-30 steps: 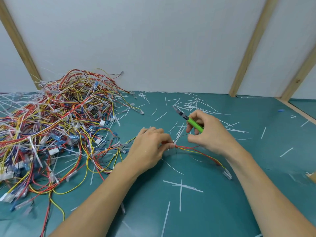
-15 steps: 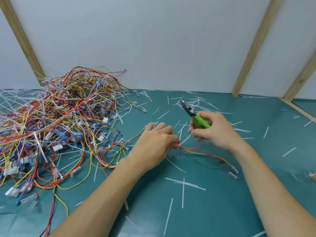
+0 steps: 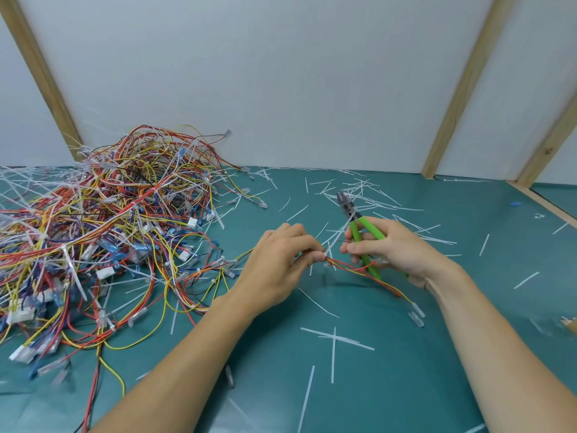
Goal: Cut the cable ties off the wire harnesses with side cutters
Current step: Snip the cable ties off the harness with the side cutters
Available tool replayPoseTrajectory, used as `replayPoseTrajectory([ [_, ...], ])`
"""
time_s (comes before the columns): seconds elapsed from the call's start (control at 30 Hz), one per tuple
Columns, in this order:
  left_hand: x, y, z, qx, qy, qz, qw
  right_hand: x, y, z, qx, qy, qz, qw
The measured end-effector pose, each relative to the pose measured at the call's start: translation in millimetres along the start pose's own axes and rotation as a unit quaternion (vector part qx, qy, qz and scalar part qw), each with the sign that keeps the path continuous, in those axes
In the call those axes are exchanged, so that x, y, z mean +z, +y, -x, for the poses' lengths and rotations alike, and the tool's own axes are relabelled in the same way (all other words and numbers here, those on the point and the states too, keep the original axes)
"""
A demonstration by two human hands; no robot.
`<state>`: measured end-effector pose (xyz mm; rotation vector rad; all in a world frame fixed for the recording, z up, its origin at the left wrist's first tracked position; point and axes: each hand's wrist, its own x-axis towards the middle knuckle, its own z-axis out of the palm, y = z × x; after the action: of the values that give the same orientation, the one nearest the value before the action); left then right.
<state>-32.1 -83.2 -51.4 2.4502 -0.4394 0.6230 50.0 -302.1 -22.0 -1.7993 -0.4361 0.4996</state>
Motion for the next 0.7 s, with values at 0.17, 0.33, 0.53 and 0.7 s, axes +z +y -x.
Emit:
replayPoseTrajectory([
  [0.17, 2.6, 2.4, 0.5, -0.063, 0.043, 0.125, 0.989, 5.3, 6.0, -2.7, 0.012, 0.003, 0.050, 0.999],
  [0.33, 1.3, 5.1, -1.1, -0.083, 0.029, 0.167, 0.982, 8.2, 7.3, -6.9, 0.043, 0.067, 0.020, 0.997],
  [0.53, -1.0, 3.7, -3.0, -0.110, 0.097, 0.151, 0.978, 11.6, 1.3, -9.3, -0.091, 0.153, 0.014, 0.984],
  [0.7, 0.0, -0.5, -3.2, -0.160, 0.131, 0.162, 0.965, 2.9, -15.2, -2.6, -0.207, 0.270, -0.079, 0.937],
])
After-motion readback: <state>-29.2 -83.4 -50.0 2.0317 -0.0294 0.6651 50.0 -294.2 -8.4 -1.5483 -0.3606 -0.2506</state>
